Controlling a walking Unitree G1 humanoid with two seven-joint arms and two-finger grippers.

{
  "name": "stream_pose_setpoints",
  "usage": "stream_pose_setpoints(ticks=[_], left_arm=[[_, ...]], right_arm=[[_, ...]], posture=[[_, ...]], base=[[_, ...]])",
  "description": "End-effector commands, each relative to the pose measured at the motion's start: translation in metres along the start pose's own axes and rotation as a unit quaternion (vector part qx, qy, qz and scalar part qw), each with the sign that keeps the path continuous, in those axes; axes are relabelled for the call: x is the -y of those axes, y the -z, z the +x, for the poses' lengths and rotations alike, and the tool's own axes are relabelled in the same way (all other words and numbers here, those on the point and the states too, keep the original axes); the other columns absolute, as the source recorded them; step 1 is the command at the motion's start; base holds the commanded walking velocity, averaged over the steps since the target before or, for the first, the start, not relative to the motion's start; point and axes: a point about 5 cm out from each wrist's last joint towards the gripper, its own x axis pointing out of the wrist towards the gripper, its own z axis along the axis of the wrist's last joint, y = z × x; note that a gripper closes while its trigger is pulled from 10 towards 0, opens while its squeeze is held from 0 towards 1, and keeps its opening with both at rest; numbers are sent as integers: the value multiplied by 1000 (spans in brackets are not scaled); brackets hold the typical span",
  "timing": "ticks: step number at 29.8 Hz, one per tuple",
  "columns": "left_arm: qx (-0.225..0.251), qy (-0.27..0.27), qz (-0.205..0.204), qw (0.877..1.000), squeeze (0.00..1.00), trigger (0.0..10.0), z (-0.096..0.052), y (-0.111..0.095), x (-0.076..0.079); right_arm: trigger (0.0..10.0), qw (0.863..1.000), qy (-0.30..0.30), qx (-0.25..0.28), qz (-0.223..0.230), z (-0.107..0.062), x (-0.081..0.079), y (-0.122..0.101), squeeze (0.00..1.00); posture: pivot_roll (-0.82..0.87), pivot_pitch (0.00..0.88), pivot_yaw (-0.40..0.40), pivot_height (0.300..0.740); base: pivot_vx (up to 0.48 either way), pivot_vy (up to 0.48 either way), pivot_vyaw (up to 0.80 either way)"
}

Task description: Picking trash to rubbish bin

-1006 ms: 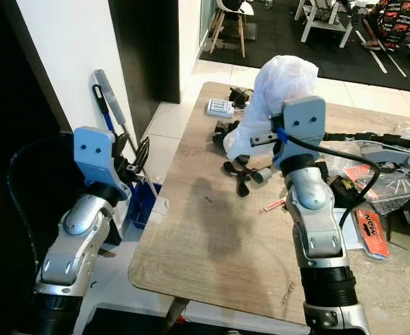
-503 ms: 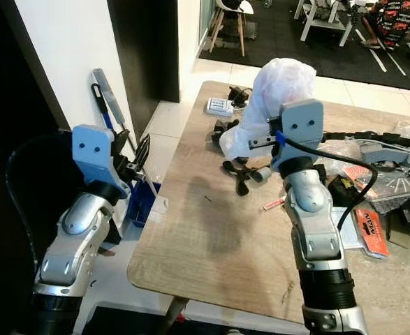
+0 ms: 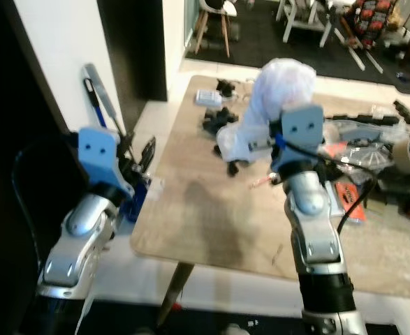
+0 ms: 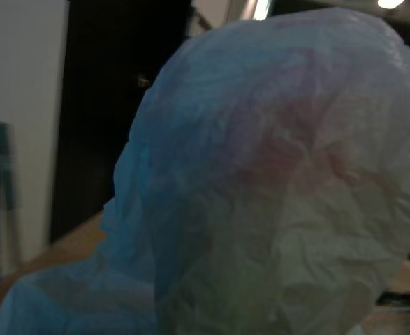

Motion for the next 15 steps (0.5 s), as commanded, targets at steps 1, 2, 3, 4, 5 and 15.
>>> stream_pose_setpoints(ticks=[1, 2, 3, 4, 5, 15], left_arm=[[-7, 5, -1, 1000, 0, 10000, -2, 2, 2], [-7, 6, -1, 1000, 0, 10000, -2, 2, 2], [-7, 6, -1, 1000, 0, 10000, -2, 2, 2], [-9, 8, 1, 1000, 0, 10000, -2, 2, 2], [-9, 9, 2, 1000, 0, 10000, -2, 3, 2], [-12, 22, 2, 1000, 0, 10000, -3, 4, 7]], right_arm=[[10000, 1000, 1, -3, -3, -3, 1, 2, 0], [10000, 1000, 2, -4, -2, -3, 1, 2, 0], [10000, 1000, 2, -4, -1, -3, 1, 2, 0], [10000, 1000, 3, -5, 1, -3, 1, 3, 0], [10000, 1000, 4, -6, 3, -4, 1, 3, 0], [10000, 1000, 9, -5, 4, -6, 0, 4, 0]], posture=[[-38, 134, -53, 740], [-36, 135, -52, 740], [-36, 135, -52, 740], [-35, 135, -51, 740], [-35, 135, -51, 740], [-29, 115, -47, 740]], base=[[-270, 0, 0], [0, 0, 0], [0, 0, 0], [0, 0, 0], [0, 0, 0], [0, 0, 0]])
